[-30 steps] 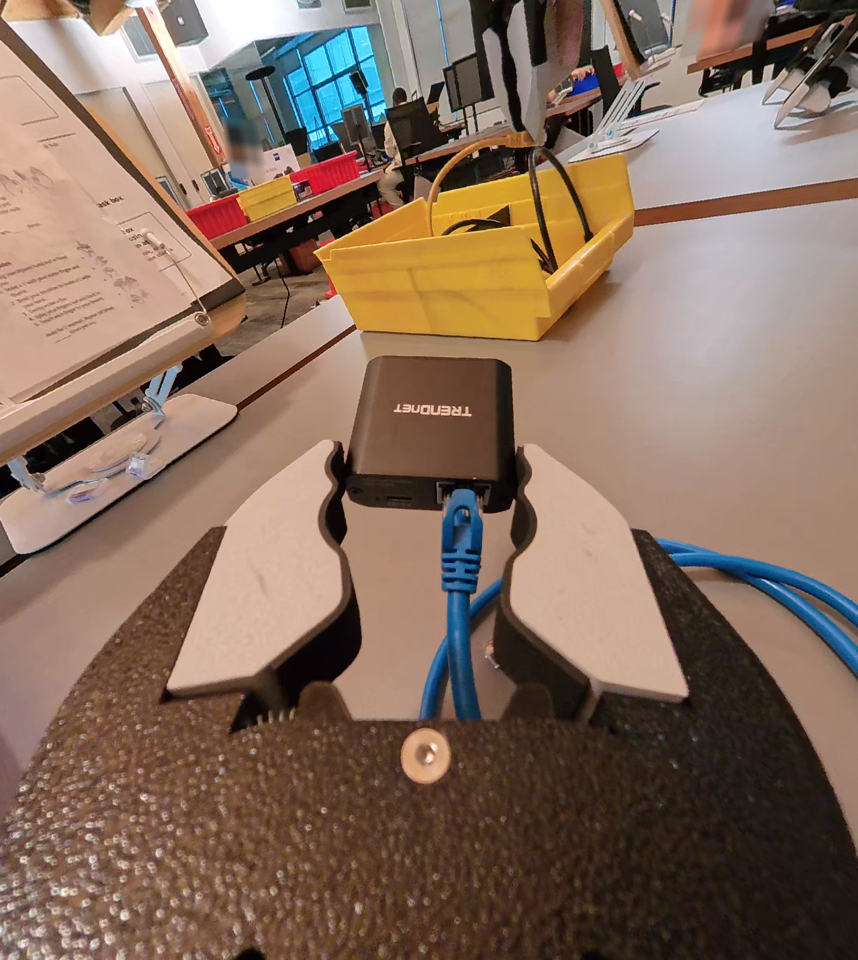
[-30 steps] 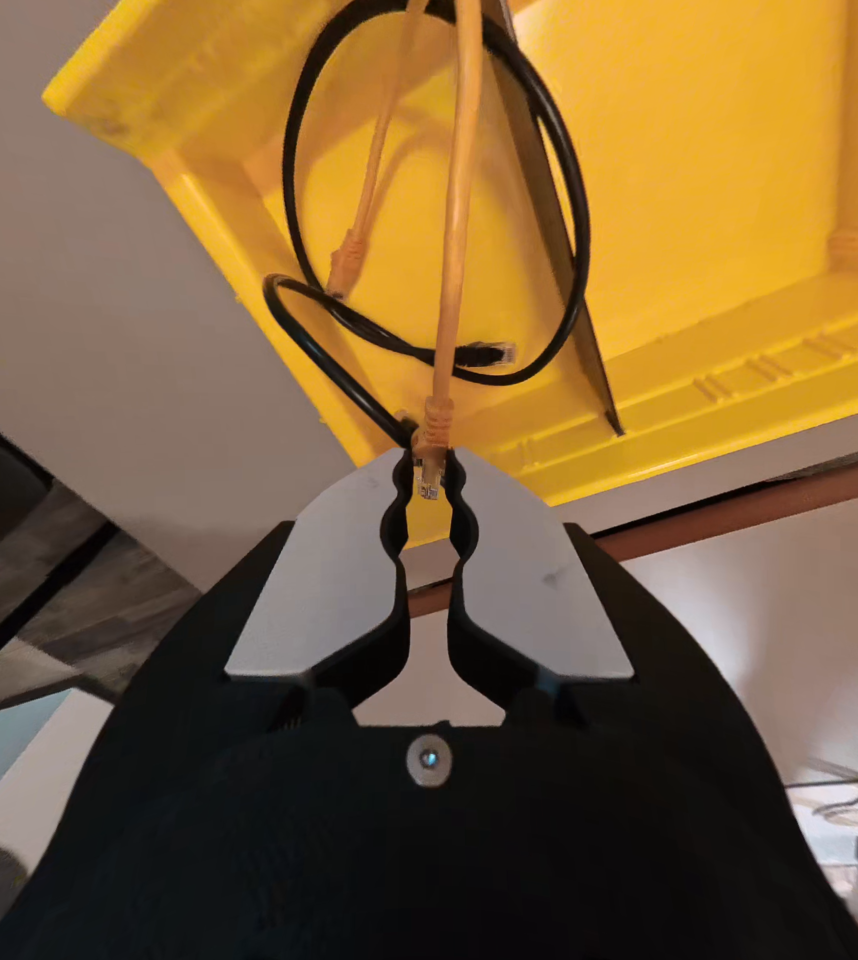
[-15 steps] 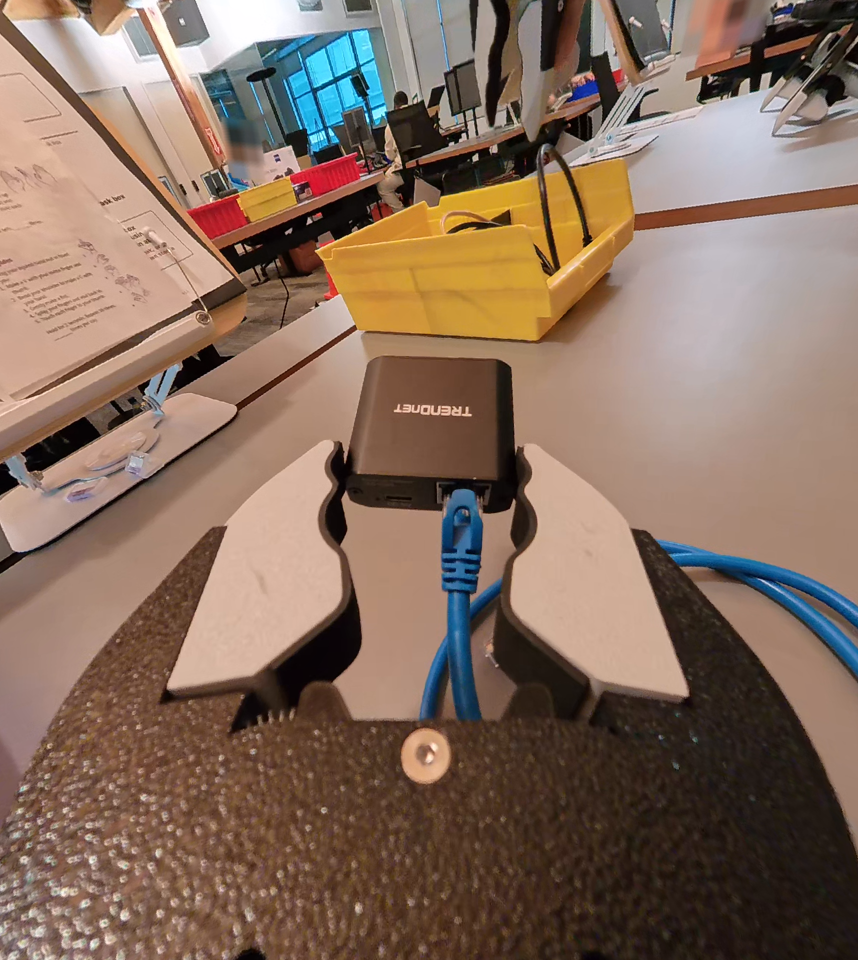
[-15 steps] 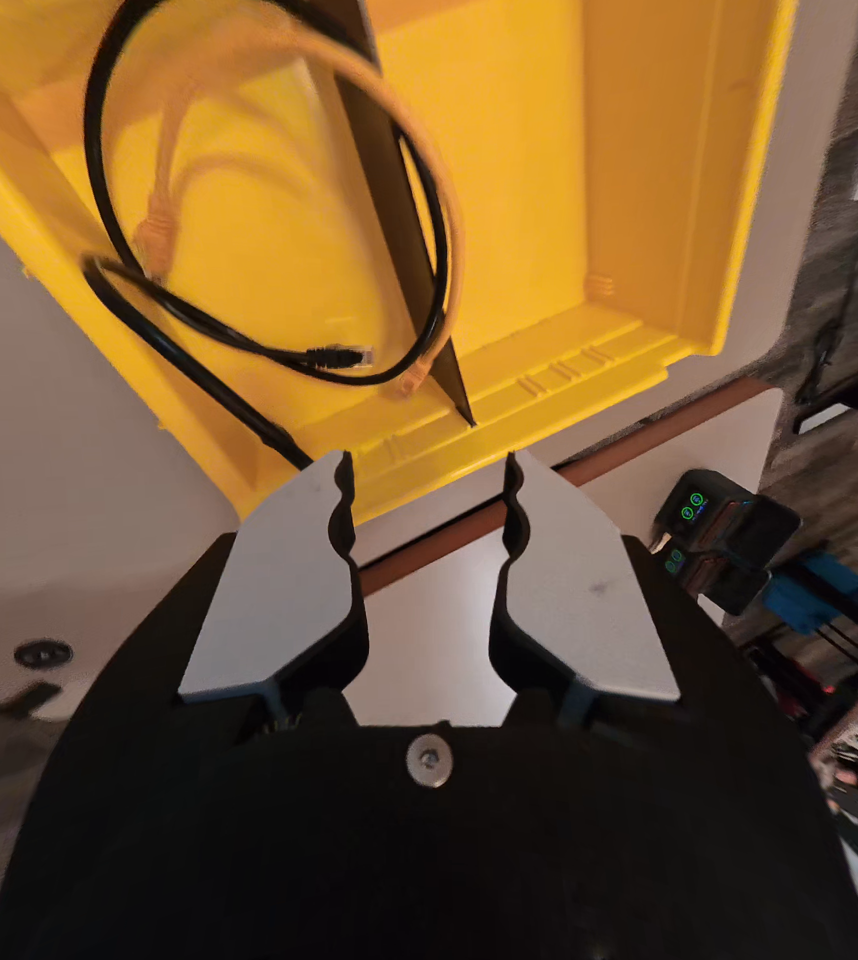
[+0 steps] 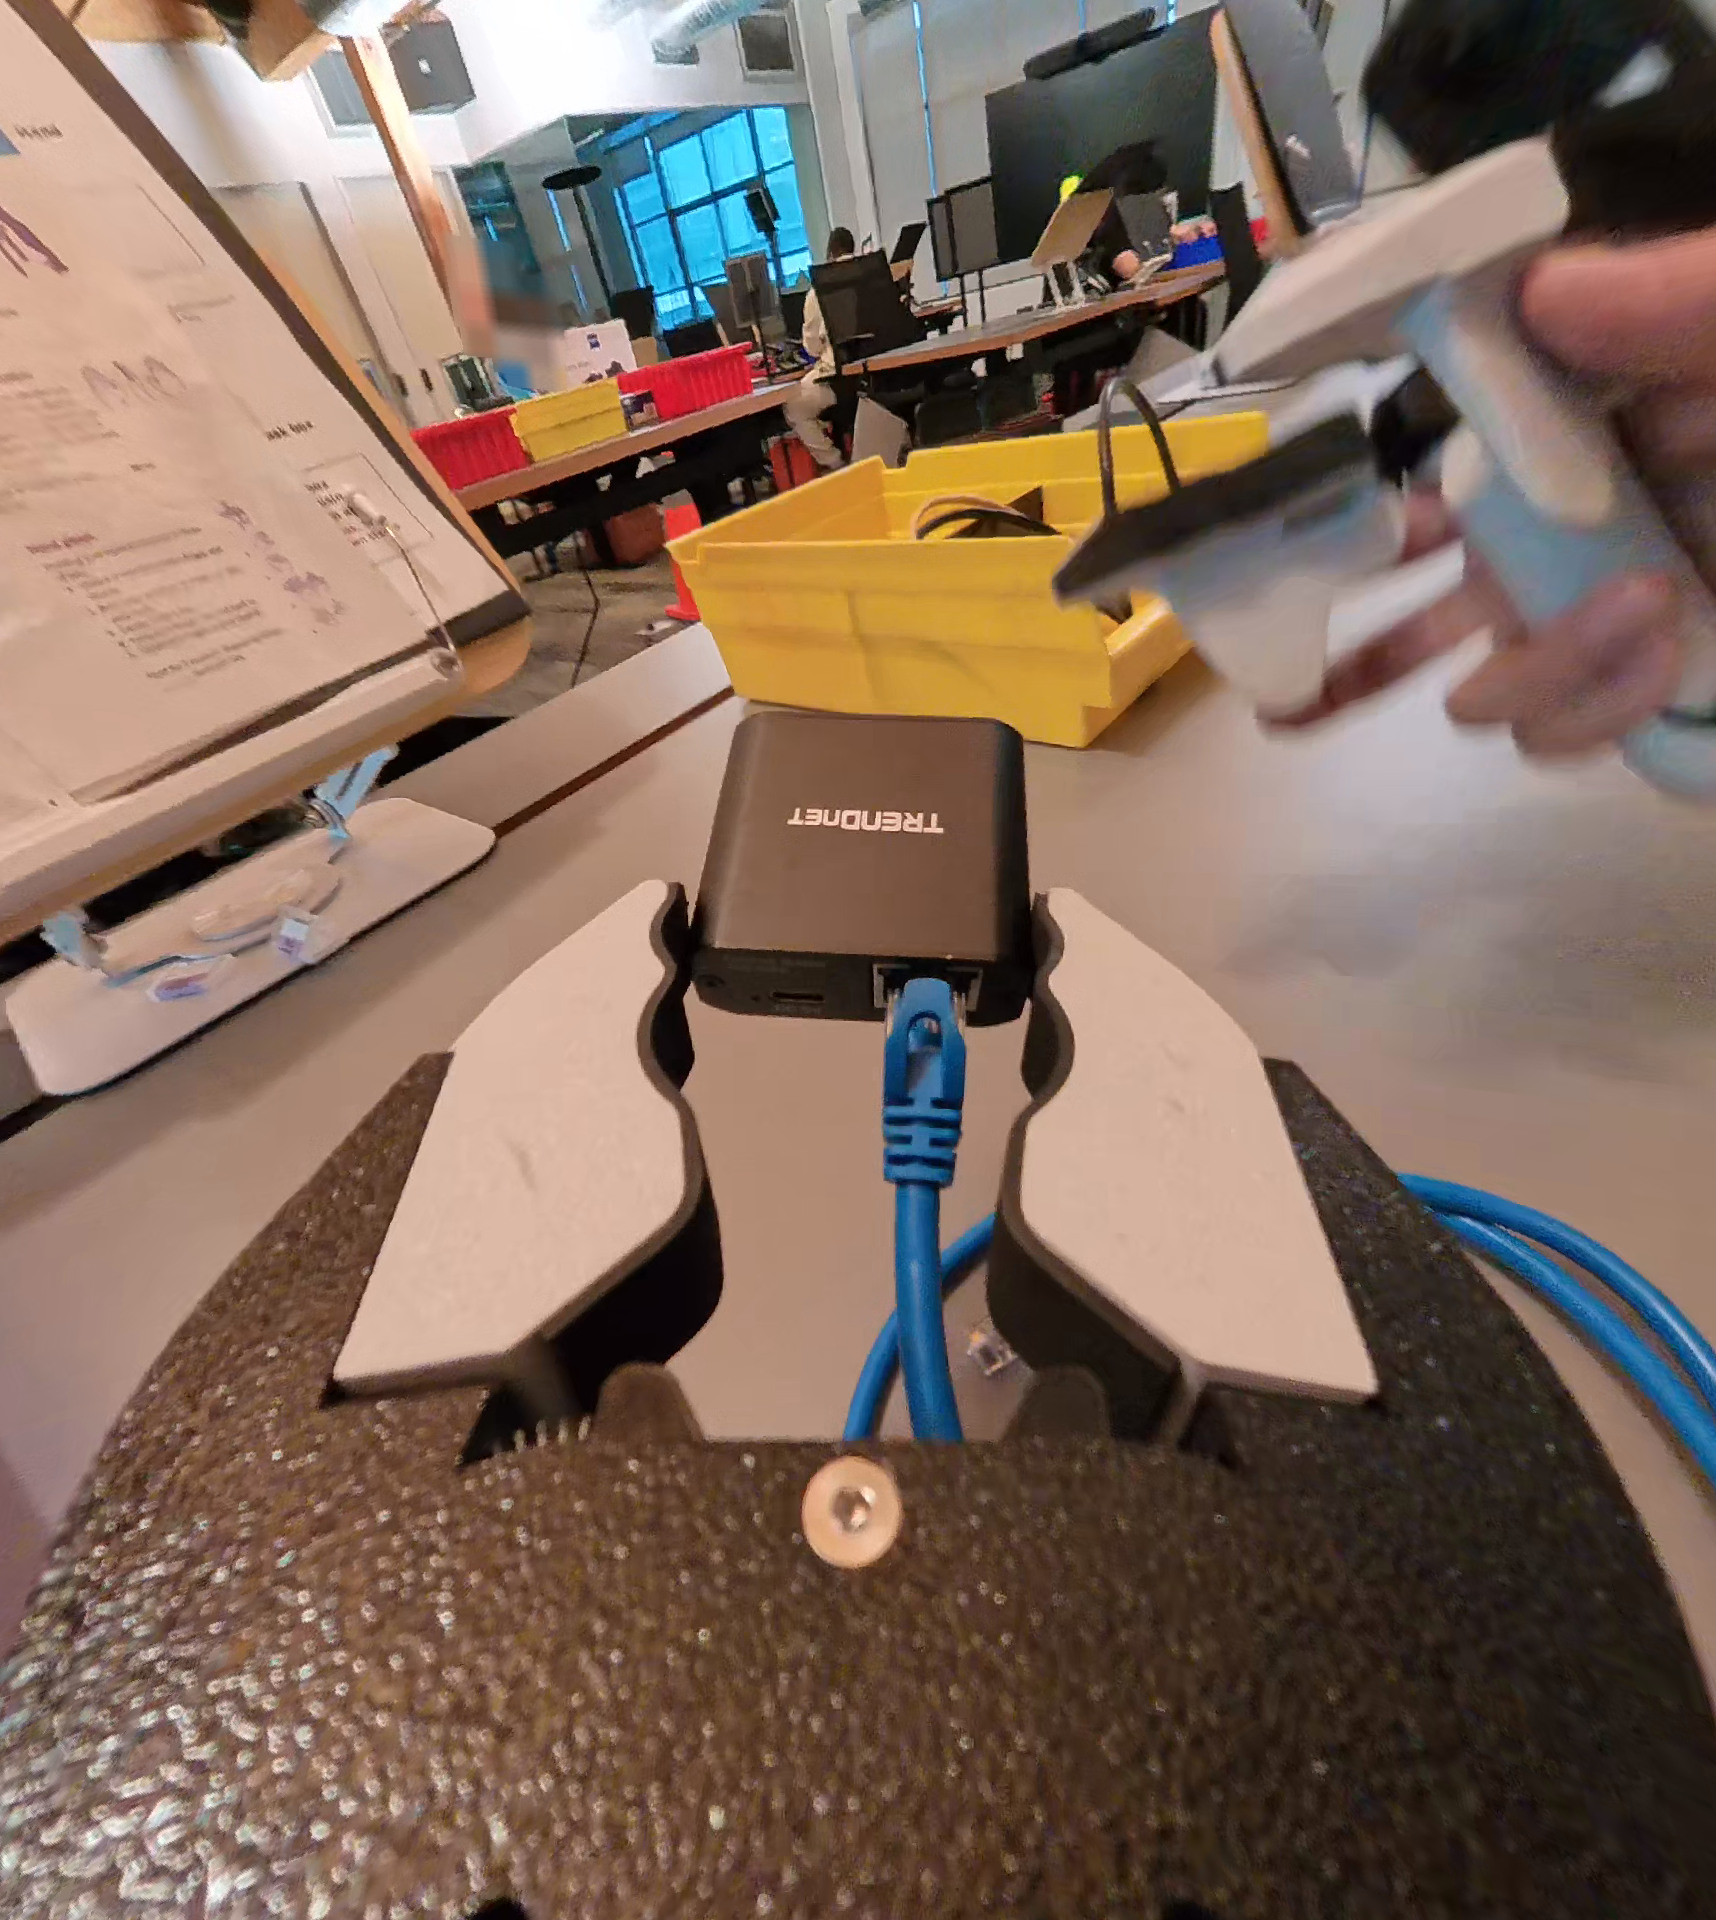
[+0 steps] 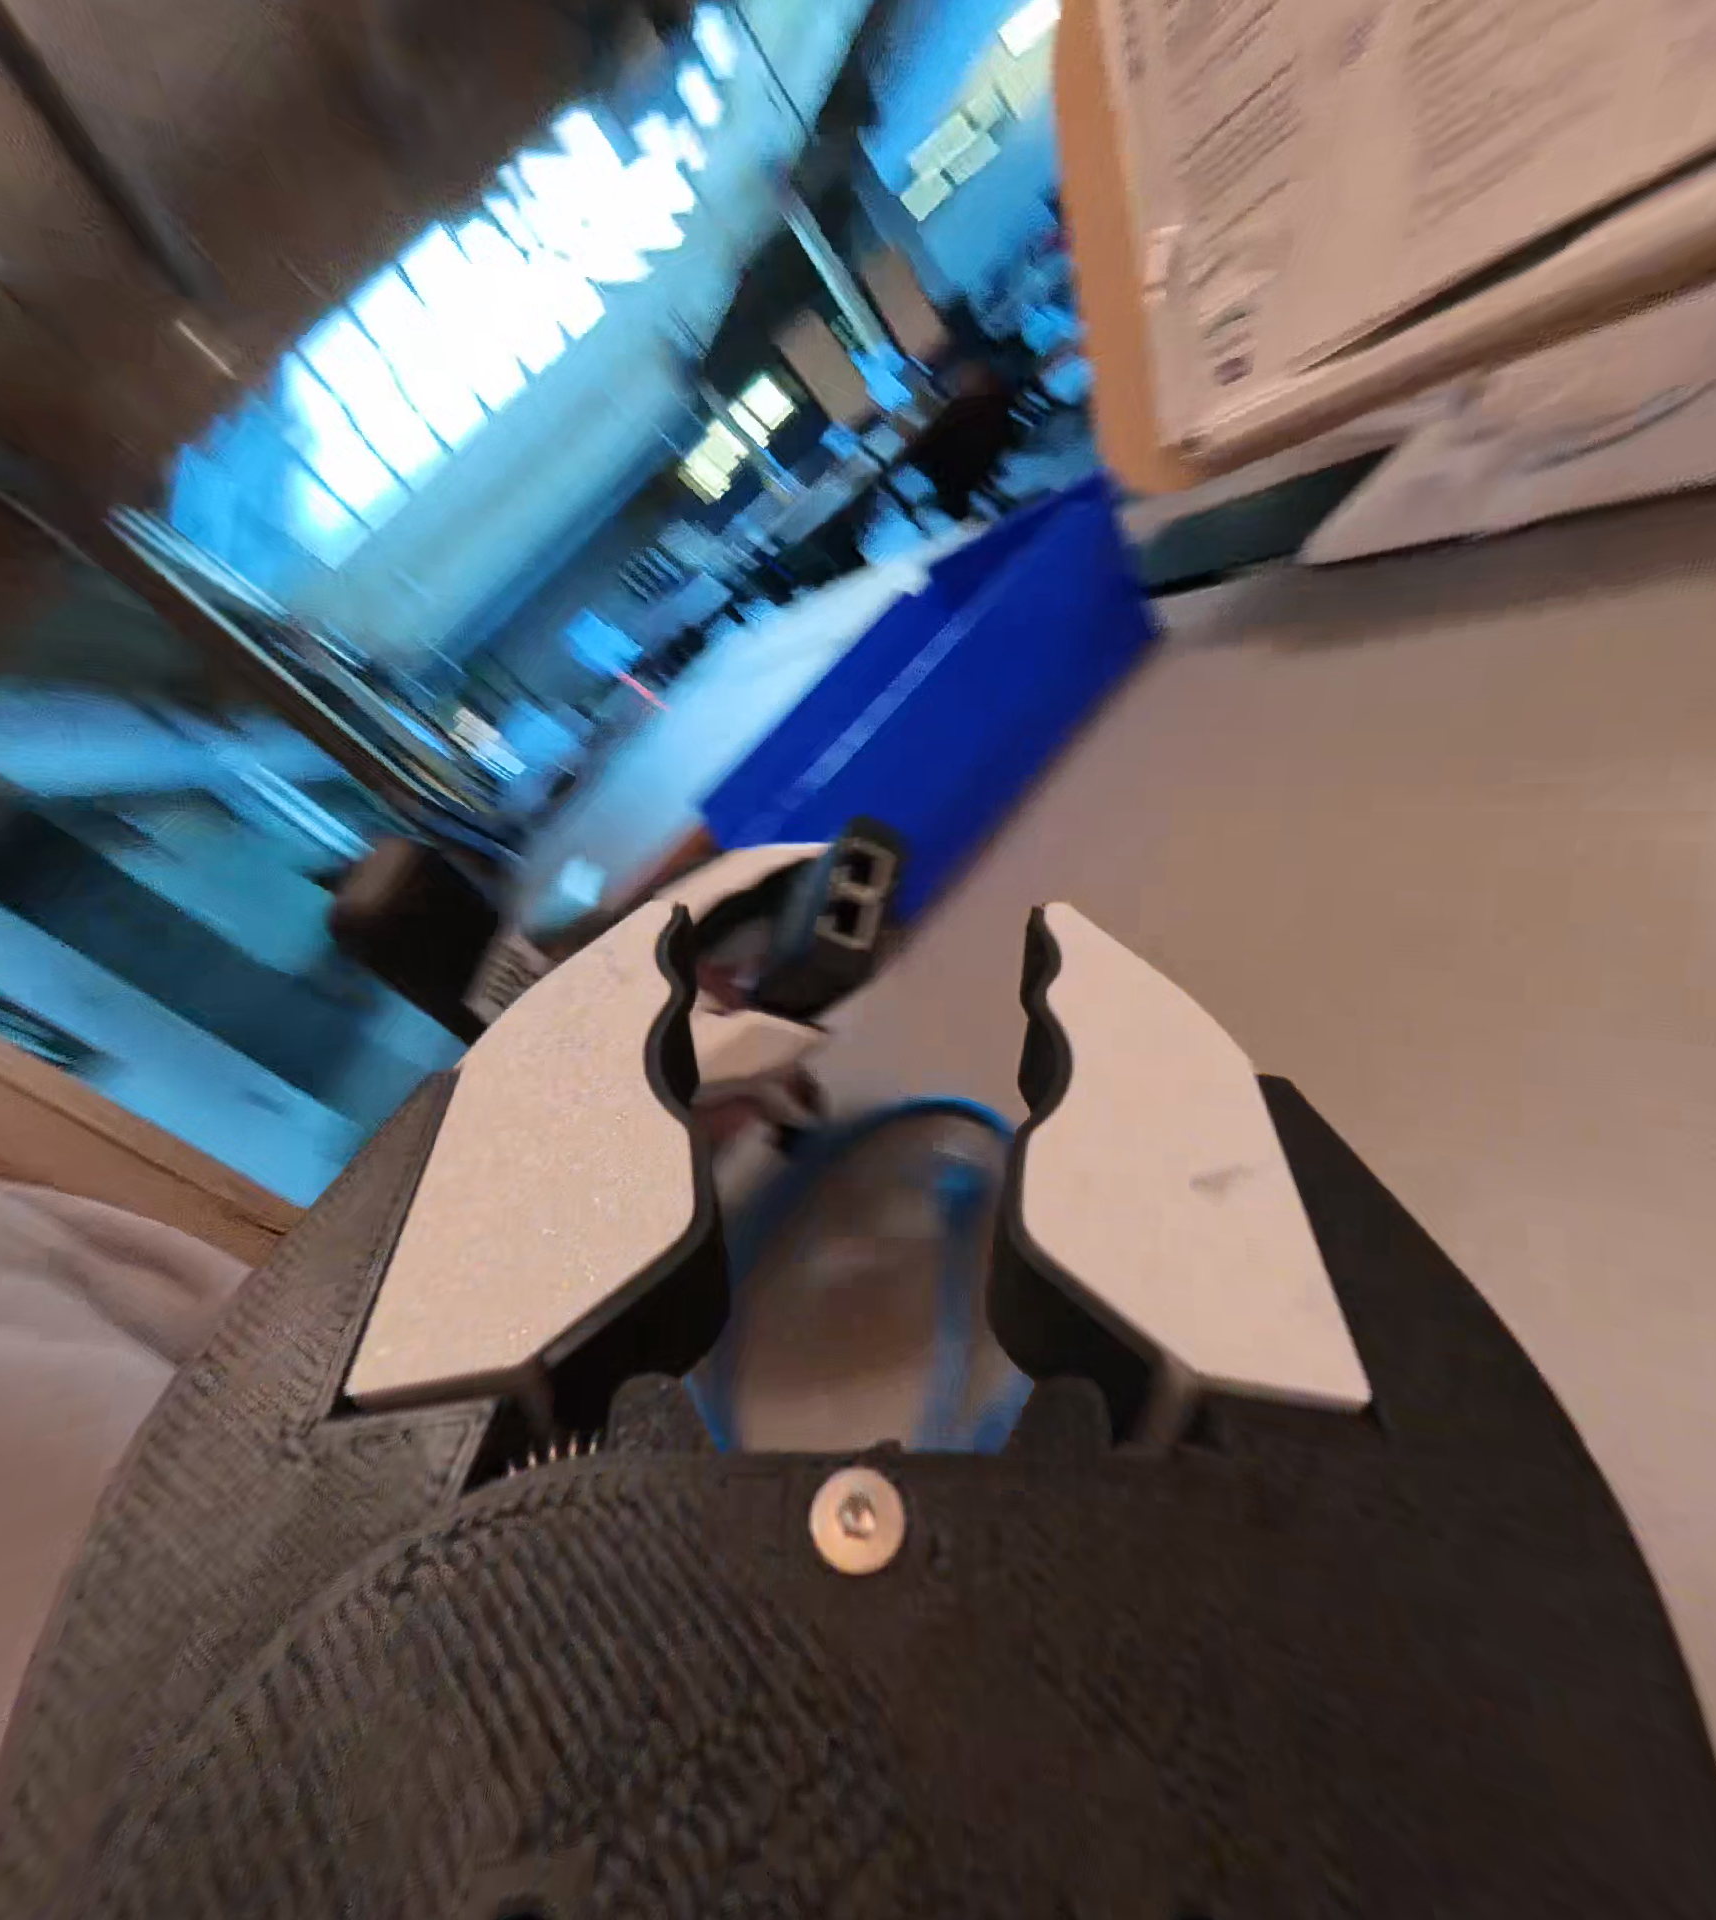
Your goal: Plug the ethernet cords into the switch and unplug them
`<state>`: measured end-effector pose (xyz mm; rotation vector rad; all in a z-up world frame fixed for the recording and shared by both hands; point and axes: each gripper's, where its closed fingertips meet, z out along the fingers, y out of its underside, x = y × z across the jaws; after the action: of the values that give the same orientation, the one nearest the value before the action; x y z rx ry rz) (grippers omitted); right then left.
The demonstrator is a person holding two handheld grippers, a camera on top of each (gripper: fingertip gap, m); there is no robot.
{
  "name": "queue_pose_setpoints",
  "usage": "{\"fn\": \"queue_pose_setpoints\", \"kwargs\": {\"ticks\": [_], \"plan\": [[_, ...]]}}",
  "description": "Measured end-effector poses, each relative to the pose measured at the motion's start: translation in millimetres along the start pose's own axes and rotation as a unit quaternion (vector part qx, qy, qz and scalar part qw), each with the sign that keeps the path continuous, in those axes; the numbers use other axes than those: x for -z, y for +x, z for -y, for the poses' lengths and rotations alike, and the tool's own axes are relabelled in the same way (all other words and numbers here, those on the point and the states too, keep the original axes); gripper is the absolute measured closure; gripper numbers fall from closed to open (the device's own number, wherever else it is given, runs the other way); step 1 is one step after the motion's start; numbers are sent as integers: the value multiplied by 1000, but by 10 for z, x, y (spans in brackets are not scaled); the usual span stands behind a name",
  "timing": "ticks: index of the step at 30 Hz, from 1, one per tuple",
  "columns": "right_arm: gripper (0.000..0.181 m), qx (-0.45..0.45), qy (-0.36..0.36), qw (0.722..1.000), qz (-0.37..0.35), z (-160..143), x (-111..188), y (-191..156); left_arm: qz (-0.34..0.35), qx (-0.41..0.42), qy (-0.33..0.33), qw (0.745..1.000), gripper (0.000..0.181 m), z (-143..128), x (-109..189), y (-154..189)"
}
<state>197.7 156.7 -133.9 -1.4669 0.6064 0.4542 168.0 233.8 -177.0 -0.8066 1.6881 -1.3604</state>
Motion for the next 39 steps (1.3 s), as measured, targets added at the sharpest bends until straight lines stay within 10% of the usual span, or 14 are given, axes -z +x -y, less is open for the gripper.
{"fn": "queue_pose_setpoints", "kwargs": {"ticks": [6,9,12,15,20,24,27,31,34,39], "plan": [[114,-85,-43,994,59,-529,-645,-145,50,-89,15,995,120,253,37,43],[157,-76,9,990,115,-321,-708,-348,58,-139,14,988,120,288,41,83],[158,-56,-53,987,143,-341,-703,-370,31,-133,26,990,114,308,84,113],[158,-9,-158,968,192,-370,-568,-453,-78,-46,5,996,100,300,212,204],[158,130,-370,893,220,-635,-374,-611,-226,184,-20,956,137,473,466,325],[158,180,-405,864,239,-682,-459,-725,-296,229,-124,919,127,160,545,525],[158,190,-428,849,245,-772,-506,-725,-322,277,-92,900,158,278,539,549],[157,186,-397,871,222,-742,-642,-641,-310,281,-84,904,158,159,515,414],[124,212,-280,929,115,-393,-773,-410,-245,362,-55,898,158,97,450,89],[112,335,-76,938,-38,-274,-837,-389,-106,529,77,838,158,163,349,-460]]}}
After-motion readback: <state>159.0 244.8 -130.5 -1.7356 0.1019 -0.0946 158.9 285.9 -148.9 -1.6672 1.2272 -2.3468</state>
